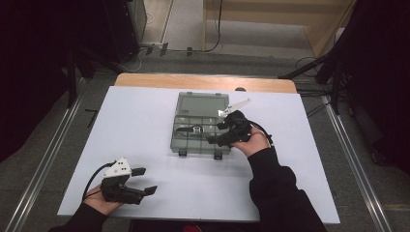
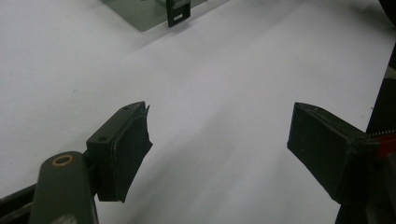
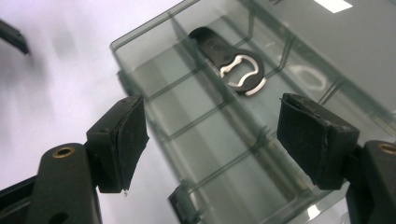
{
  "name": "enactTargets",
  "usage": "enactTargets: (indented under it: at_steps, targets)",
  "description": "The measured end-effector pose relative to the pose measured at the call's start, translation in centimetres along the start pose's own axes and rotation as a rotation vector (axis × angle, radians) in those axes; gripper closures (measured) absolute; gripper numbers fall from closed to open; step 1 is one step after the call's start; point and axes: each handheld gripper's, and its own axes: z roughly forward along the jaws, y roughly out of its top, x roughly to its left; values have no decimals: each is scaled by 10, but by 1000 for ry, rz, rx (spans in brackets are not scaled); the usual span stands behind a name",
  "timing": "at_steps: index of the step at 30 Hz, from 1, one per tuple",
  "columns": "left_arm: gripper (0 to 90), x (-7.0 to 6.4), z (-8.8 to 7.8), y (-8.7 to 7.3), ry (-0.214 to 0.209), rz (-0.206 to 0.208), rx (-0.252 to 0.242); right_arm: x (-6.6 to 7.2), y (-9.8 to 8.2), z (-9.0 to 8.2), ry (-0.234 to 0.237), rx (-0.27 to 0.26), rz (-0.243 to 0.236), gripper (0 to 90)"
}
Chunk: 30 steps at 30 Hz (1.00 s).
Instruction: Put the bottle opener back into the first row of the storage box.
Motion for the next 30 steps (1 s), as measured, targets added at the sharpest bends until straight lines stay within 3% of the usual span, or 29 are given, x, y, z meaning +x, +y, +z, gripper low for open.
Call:
enactTargets:
  at_steps: [12,30]
  targets:
    - [203,1,0,0,-2,0,5,19,-16,-12,19,9,-19,260]
    - [203,1,0,0,4,2,11,28,-56,-26,24,11,-12,264]
